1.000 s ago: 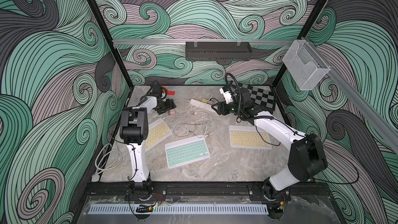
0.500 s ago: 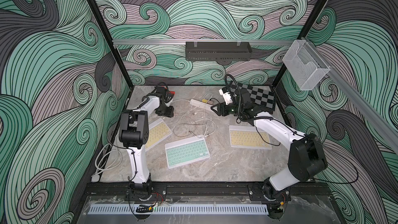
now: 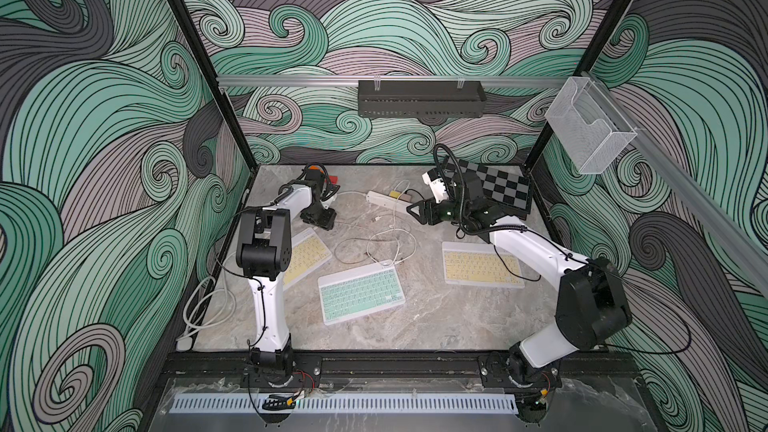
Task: Unplug the wireless keyboard
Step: Pick up the keyboard from the center of the board.
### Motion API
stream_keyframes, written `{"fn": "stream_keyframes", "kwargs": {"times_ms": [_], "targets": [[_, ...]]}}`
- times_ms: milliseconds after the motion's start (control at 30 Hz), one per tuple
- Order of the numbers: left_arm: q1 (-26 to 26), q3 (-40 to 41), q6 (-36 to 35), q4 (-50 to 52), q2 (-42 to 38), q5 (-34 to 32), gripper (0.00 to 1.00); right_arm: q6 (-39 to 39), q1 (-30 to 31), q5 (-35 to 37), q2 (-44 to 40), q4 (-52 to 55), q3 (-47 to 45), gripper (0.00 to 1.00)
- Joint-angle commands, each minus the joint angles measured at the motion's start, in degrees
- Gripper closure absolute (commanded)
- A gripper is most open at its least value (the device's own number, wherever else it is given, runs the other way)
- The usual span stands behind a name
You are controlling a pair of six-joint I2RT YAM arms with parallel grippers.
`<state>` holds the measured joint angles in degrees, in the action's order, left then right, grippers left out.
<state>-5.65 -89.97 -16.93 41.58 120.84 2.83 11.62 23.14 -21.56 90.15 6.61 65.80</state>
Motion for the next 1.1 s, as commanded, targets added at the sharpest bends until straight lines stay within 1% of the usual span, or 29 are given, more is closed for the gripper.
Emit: {"fn": "stream_keyframes", "kwargs": {"times_ms": [0,167,267,333,467,500,667,867,967,1067], "targets": [[0.38,-2.17,-1.93,0.27,2.28,-1.86,0.41,-0.28,0.09,-1.22,0.97,-0.55,-0.37,0.36],[0.89,-4.52,-1.52,0.74,4.59,-1.72,0.41,-0.28,0.12,-1.31,1.0,-0.47,-0.4,0.36],[1.34,-7.85,-1.61,4.15,7.02,-0.99,0.47,-0.37,0.06,-1.21,0.77,-0.42,-0.41,0.36],[1.44,-9.8,-1.77,7.31,8.55,0.19,0.54,-0.54,0.07,-0.95,0.57,-0.38,-0.45,0.36],[1.1,-10.08,-2.32,9.33,9.2,4.11,0.55,-0.63,0.14,-0.68,0.55,-0.47,-0.41,0.36],[0.95,-9.97,-2.39,9.54,9.08,4.37,0.56,-0.63,0.13,-0.67,0.55,-0.46,-0.37,0.36],[0.22,-8.93,-2.6,8.72,7.53,3.34,0.68,-0.48,0.1,-0.85,0.48,-0.58,-0.4,0.36],[-0.76,-8.6,-2.1,7.39,4.25,3.92,0.83,0.29,0.09,-1.63,0.78,-1.07,-0.23,0.36],[-1.46,-8.11,-1.26,6.51,2.17,4.59,0.89,1.02,0.07,-3.21,1.11,-1.54,-0.13,0.36],[-2.14,-8.11,-0.11,6.73,0.12,6.26,0.93,2.19,0.07,-5.04,1.71,-3.04,-0.61,0.36]]}}
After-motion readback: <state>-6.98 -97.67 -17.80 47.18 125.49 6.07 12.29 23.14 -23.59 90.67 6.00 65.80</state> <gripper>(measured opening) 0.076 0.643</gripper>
